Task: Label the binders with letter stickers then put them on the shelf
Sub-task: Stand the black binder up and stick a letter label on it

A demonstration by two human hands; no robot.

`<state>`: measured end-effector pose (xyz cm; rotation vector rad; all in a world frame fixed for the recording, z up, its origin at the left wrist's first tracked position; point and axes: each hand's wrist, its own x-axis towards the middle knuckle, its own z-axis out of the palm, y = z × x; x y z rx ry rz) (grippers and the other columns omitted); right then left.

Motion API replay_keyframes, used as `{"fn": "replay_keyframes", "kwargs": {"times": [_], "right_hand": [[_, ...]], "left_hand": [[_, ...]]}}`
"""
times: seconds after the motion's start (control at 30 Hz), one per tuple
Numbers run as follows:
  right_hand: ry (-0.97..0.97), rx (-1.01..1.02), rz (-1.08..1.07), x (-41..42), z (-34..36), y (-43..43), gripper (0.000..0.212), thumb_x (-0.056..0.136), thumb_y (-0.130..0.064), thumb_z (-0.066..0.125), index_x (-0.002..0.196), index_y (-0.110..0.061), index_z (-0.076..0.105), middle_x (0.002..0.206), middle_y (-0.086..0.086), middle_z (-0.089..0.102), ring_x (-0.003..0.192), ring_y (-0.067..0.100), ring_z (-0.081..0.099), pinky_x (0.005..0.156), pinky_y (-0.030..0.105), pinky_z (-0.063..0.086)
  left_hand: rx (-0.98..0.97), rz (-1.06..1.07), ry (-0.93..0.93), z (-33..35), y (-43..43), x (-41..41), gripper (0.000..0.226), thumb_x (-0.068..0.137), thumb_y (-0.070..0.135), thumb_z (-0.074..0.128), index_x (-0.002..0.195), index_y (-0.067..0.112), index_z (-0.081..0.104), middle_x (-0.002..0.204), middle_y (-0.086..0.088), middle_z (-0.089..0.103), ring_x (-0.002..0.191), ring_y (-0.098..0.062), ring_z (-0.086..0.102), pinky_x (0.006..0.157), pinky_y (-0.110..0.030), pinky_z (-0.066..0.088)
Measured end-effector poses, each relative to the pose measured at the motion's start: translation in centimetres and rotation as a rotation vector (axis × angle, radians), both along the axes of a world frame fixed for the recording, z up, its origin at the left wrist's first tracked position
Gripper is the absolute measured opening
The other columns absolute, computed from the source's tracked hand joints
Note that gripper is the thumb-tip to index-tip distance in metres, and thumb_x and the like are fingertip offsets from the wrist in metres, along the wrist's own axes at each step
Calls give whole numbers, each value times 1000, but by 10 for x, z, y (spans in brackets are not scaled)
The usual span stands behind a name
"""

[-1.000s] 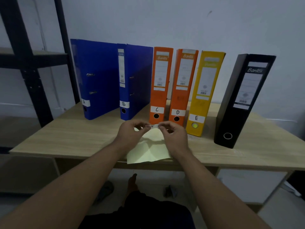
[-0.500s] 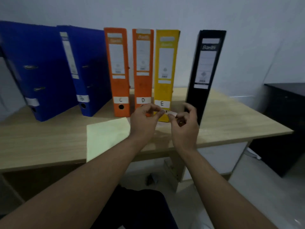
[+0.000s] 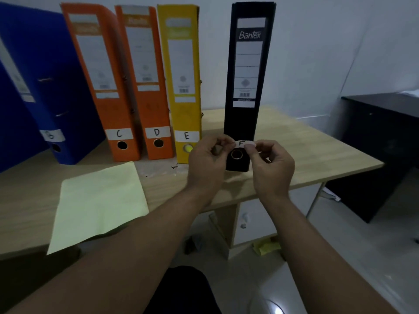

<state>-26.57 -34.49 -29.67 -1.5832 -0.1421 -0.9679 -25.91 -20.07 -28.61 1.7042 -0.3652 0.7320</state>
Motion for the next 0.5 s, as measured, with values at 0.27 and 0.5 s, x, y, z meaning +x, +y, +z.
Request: {"fn": "replay_keyframes", "kwargs": {"times": [0.27,0.5], "right_hand": [[21,-10,93,15,7,-7,16,90,-21,88,83,-27,75,71,-17,68,64,10,59,64,30,55],[104,98,165,20,-3,-16,13,89,-22,89,85,-18,78,71,-1,69,64,13,62,66,27,54]], "left_hand": [[-54,125,-111,-1,2,21,15,89,25,86,102,17,84,92,9,79,84,-9,71,72,-28,57],[-58,156,-73,-6,3,23,18,85,32,89,99,22,85,89,14,80,84,-12,74,72,-40,59]]}}
